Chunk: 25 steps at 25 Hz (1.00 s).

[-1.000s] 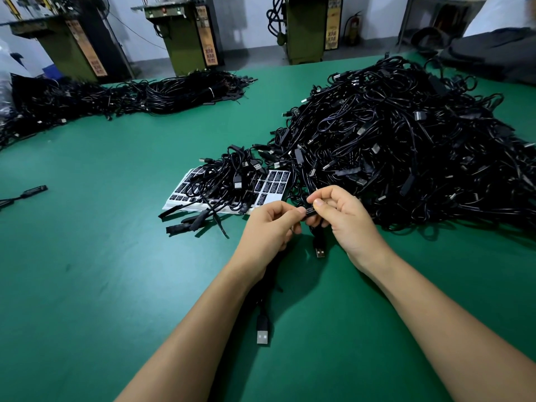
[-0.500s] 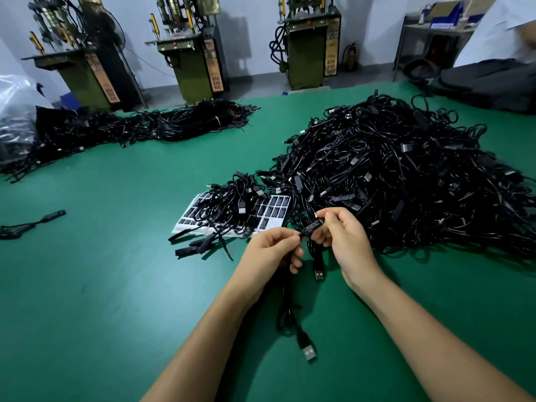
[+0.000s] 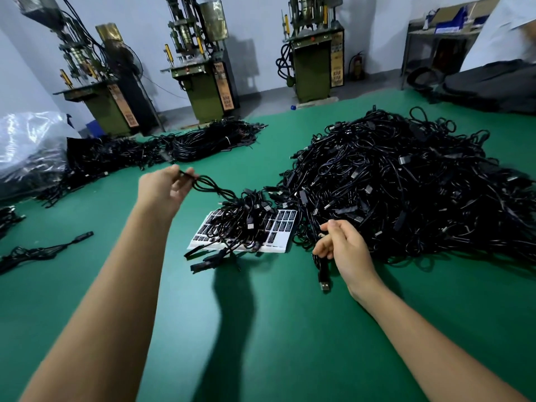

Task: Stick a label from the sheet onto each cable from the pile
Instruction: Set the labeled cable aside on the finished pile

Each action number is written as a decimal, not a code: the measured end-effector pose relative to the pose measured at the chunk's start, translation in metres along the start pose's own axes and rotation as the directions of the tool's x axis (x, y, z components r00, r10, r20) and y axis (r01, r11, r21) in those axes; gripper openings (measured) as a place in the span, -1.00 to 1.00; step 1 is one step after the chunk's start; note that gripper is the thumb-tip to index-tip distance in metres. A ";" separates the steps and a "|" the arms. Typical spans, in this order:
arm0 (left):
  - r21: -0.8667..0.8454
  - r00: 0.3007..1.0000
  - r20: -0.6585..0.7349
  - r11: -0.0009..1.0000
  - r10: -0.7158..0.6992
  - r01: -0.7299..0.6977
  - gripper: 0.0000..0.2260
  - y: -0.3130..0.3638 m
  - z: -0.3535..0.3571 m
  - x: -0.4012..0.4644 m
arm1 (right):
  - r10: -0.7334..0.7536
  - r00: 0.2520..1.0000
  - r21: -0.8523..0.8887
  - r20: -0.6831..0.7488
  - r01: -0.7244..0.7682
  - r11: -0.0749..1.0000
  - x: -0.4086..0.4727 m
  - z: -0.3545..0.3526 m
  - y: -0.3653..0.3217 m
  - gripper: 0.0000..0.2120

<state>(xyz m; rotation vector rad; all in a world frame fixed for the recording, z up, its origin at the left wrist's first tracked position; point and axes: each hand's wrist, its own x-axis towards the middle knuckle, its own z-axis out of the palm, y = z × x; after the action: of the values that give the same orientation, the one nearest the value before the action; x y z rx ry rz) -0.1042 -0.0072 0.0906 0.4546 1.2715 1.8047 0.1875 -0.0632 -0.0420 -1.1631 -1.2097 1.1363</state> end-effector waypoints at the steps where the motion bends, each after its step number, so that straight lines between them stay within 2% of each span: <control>1: -0.116 0.995 -0.051 0.990 -0.089 0.083 -0.85 0.004 -0.002 0.011 | 0.001 1.000 0.003 -0.001 -0.001 1.000 0.000 0.000 0.000 -0.76; 3: -0.378 0.969 -0.115 0.912 -0.219 0.161 -0.85 0.004 -0.009 0.027 | 0.003 1.000 0.009 -0.004 -0.003 1.000 0.000 0.000 0.000 -0.77; 5: -0.607 0.955 -0.155 0.787 -0.251 0.108 -0.79 -0.007 -0.016 0.035 | 0.007 1.000 0.016 0.001 -0.007 1.000 0.001 0.000 0.000 -0.80; 7: -0.679 0.944 -0.190 0.731 -0.269 0.071 -0.69 -0.027 -0.021 0.034 | 0.010 1.000 0.022 0.007 -0.010 1.000 0.000 0.000 -0.001 -0.81; 8: -0.621 0.940 -0.192 0.777 -0.282 0.107 -0.66 -0.038 -0.022 0.032 | 0.011 1.000 0.026 0.007 -0.012 1.000 0.000 0.000 -0.002 -0.82; 10: -0.300 0.934 -0.200 0.926 -0.295 0.228 -0.63 -0.059 -0.020 0.027 | 0.012 1.000 0.033 0.003 -0.012 0.999 0.000 0.000 -0.003 -0.83; 11: -0.138 0.935 -0.219 0.958 -0.277 0.252 -0.63 -0.068 -0.019 0.026 | 0.012 1.000 0.032 0.003 -0.012 0.999 0.000 -0.001 -0.003 -0.83; 13: 0.104 0.945 -0.234 0.961 -0.227 0.256 -0.69 -0.078 -0.017 0.020 | 0.014 1.000 0.027 -0.001 -0.014 1.000 0.000 -0.001 -0.005 -0.84; 15: 0.384 0.971 -0.222 0.908 -0.086 0.168 -0.82 -0.084 -0.012 0.005 | 0.013 1.000 0.038 -0.025 -0.012 0.999 0.000 0.000 -0.006 -0.84; 16: 0.568 0.977 -0.208 0.819 0.053 0.077 -0.87 -0.088 -0.009 -0.003 | 0.010 0.998 0.045 -0.055 -0.007 0.999 -0.001 0.000 -0.006 -0.83; 17: 0.747 0.962 -0.142 0.663 0.235 -0.052 -0.87 -0.092 -0.007 -0.014 | 0.003 0.995 0.038 -0.101 0.001 0.999 -0.002 0.000 -0.006 -0.83; 18: 0.860 0.916 -0.014 0.471 0.401 -0.194 -0.87 -0.098 -0.002 -0.027 | -0.004 0.988 0.016 -0.155 0.007 1.000 -0.002 -0.001 -0.006 -0.81; 19: 0.902 0.854 0.146 0.288 0.499 -0.323 -0.85 -0.105 0.004 -0.040 | -0.008 0.978 -0.007 -0.206 0.007 1.000 -0.001 -0.002 -0.005 -0.80; 20: 0.902 0.789 0.292 0.118 0.541 -0.415 -0.84 -0.115 0.013 -0.053 | -0.008 0.969 -0.018 -0.247 0.003 1.000 -0.001 -0.003 -0.005 -0.78; 22: 0.846 0.689 0.520 -0.193 0.504 -0.497 -0.83 -0.134 0.034 -0.071 | 0.002 0.959 -0.015 -0.285 -0.006 1.000 0.000 -0.004 -0.005 -0.77; 23: 0.804 0.668 0.593 -0.290 0.450 -0.518 -0.82 -0.143 0.044 -0.078 | 0.005 0.958 -0.015 -0.288 -0.010 1.000 0.000 -0.003 -0.004 -0.76; 24: 0.773 0.670 0.634 -0.329 0.385 -0.542 -0.79 -0.151 0.053 -0.084 | 0.009 0.958 -0.014 -0.287 -0.013 1.000 0.000 -0.003 -0.004 -0.76; 25: 0.767 0.700 0.640 -0.320 0.316 -0.556 -0.74 -0.158 0.061 -0.088 | 0.012 0.958 -0.010 -0.287 -0.016 1.000 0.000 -0.003 -0.004 -0.76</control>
<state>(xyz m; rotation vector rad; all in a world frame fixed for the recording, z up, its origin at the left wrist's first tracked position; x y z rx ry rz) 0.0567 -0.0252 -0.0101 2.2620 2.4066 0.6713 0.1902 -0.0632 -0.0385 -1.2979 -0.9868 0.9322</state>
